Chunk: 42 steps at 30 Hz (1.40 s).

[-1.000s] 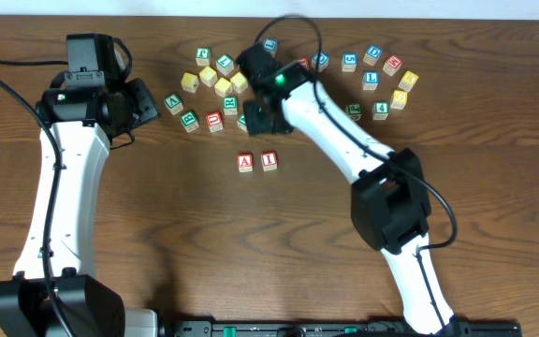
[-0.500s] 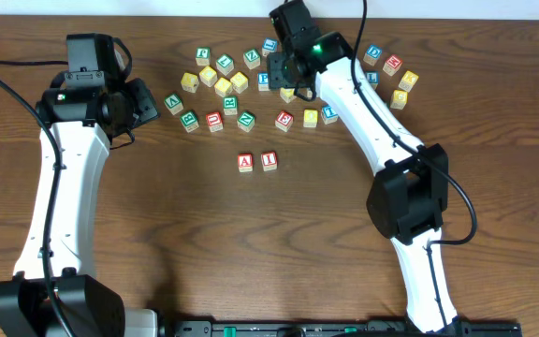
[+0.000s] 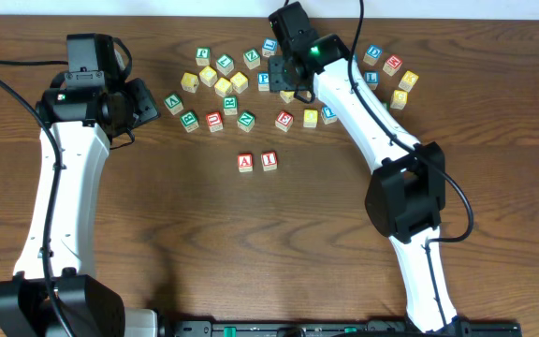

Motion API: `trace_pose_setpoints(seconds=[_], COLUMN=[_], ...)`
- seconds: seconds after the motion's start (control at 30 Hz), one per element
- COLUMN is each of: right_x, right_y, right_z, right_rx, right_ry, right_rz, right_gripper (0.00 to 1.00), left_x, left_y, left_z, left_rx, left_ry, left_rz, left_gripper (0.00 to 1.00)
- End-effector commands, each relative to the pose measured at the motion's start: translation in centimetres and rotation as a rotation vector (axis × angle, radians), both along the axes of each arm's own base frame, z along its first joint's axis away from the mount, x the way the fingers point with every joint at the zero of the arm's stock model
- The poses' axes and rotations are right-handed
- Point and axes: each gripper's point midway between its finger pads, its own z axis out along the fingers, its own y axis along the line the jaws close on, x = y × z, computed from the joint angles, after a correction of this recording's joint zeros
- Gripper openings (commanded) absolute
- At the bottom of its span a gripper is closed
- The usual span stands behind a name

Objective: Spell out AI2
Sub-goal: 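Move the right gripper to the blue 2 block and grasp it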

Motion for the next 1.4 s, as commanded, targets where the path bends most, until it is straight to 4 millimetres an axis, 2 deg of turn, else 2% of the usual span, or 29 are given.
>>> trace_pose_setpoints(seconds=[0.0,0.23,0.43,0.67,0.87,1.17,1.37], right_x=[1.2,2.5,2.9,3.0,3.0,3.8,4.4], right_y=[-3.1,-6.5,-7.8,-8.0,-7.9,-7.4,-7.0], right_z=[-0.8,-0.8,-0.8,-1.6,-4.6,-7.6,-8.2], right_rx=[-0.046,-0.062,-0.071,-0.074,-0.082,-0.075,-0.067], right_ry=[-0.001,-0.003,-0.004,0.005,0.052,0.061,0.042], right_rz=[-0.064,-0.089,-0.097,-0.101,-0.095,-0.082,-0.068], right_gripper=[0.55,0.6,0.61,0.61,0.61,0.62,0.62], left_x=[0.3,0.3,0.3,0.3,0.3,0.3,0.3], left_y=[0.2,0.2,0.2,0.2,0.2,0.2,0.2], left_z=[1.0,1.1,1.1,1.0,1.1,1.1,1.1], left_rx=[0.016,0.016,0.016,0.016,0.016,0.016,0.016], left_ry=[-0.028,-0.028,-0.028,-0.028,-0.028,-0.028,-0.028], left_rz=[-0.01,-0.01,-0.01,-0.01,-0.01,-0.01,-0.01], left_gripper=[0.5,0.5,0.5,0.5,0.5,0.5,0.5])
